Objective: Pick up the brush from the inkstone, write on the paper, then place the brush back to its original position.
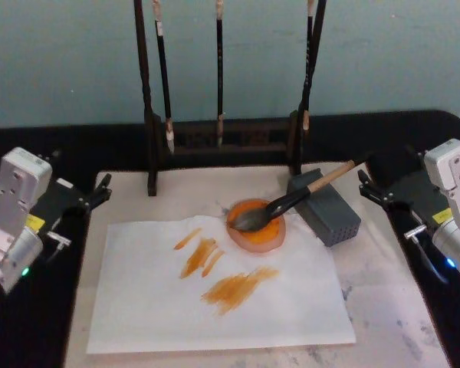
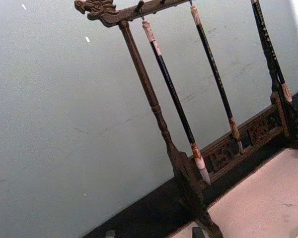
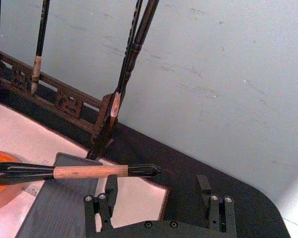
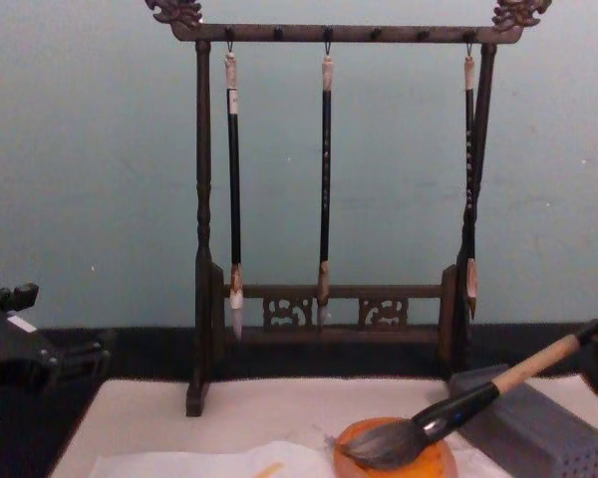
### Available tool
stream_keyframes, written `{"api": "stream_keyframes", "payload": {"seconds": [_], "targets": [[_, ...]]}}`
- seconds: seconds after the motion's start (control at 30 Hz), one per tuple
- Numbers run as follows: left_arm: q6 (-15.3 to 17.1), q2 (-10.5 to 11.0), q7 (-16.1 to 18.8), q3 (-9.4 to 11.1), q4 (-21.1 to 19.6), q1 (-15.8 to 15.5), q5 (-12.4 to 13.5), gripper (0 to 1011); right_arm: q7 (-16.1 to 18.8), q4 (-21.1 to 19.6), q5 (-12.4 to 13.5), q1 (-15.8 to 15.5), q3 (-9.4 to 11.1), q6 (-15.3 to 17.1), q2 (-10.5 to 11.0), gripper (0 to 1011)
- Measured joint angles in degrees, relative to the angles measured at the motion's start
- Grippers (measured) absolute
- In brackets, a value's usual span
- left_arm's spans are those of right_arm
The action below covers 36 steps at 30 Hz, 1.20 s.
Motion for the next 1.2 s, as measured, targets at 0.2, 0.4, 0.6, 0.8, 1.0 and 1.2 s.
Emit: {"api": "stream_keyframes", "payload": {"seconds": [0.2,0.4,0.6,0.8,1.0,1.2], "targets": [[0.0,0.0,0.0,0.0,0.0,0.0,0.0,1001,0.0,0.0,0.0,0.0,0.0,0.0,0.0,1000],[0.0,0.0,0.0,0.0,0.0,0.0,0.0,1001,0.0,0.0,0.0,0.0,0.0,0.0,0.0,1000],[0.0,0.0,0.0,0.0,0.0,0.0,0.0,1001,0.0,0.0,0.0,0.0,0.0,0.0,0.0,1000],[0.0,0.0,0.0,0.0,0.0,0.0,0.0,1001,0.0,0.0,0.0,0.0,0.0,0.0,0.0,1000],[0.0,0.0,0.0,0.0,0.0,0.0,0.0,1001,0.0,0.0,0.0,0.0,0.0,0.0,0.0,1000],[0.0,0.0,0.0,0.0,0.0,0.0,0.0,1001,0.0,0.0,0.0,0.0,0.0,0.0,0.0,1000]]}}
